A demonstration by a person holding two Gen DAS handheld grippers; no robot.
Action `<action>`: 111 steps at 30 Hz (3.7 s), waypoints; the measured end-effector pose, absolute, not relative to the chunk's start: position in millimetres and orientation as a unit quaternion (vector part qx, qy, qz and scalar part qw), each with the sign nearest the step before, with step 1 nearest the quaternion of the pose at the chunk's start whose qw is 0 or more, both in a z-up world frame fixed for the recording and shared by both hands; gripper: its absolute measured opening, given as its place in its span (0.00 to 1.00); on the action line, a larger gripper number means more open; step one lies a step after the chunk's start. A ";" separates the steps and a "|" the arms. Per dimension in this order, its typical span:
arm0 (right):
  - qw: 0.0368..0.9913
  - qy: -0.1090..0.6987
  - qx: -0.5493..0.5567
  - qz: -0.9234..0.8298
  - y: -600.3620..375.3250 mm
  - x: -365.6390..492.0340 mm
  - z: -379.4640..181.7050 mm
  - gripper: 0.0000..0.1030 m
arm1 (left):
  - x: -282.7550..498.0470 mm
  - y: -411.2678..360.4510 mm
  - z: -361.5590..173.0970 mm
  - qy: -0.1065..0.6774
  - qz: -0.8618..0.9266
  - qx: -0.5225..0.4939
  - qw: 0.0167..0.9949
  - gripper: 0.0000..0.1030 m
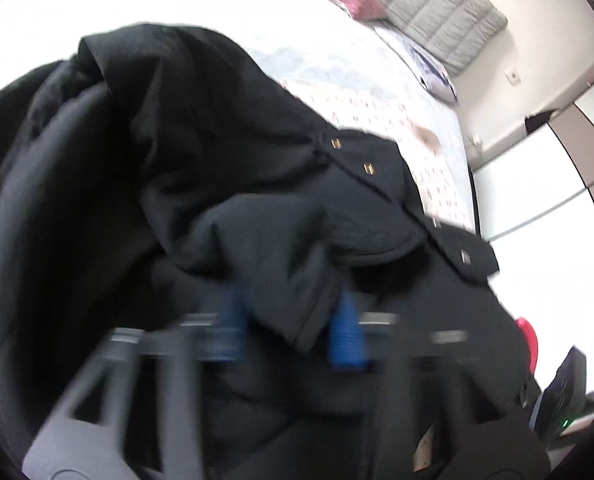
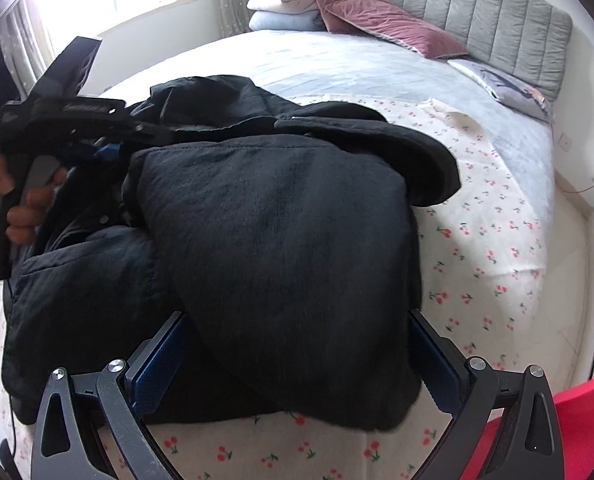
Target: Fold large clothes
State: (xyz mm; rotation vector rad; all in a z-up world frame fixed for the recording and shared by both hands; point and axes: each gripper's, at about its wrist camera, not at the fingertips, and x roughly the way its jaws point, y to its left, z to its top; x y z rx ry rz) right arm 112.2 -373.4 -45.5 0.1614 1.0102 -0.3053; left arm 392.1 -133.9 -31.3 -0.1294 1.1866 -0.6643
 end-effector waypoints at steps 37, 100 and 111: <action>0.830 0.457 0.306 -0.090 -431.3 67.9 -79.7 1.00 | 434.3 202.9 -54.1 0.518 -0.026 -0.019 0.855 0.83; 0.836 0.382 0.381 -0.099 -591.4 73.4 24.6 0.88 | 467.3 -96.8 -37.8 0.481 -0.199 0.133 0.844 0.34; 0.724 0.586 0.356 -0.076 -575.1 212.6 -84.0 0.46 | 457.9 -48.8 35.4 0.392 -0.131 0.038 0.910 0.10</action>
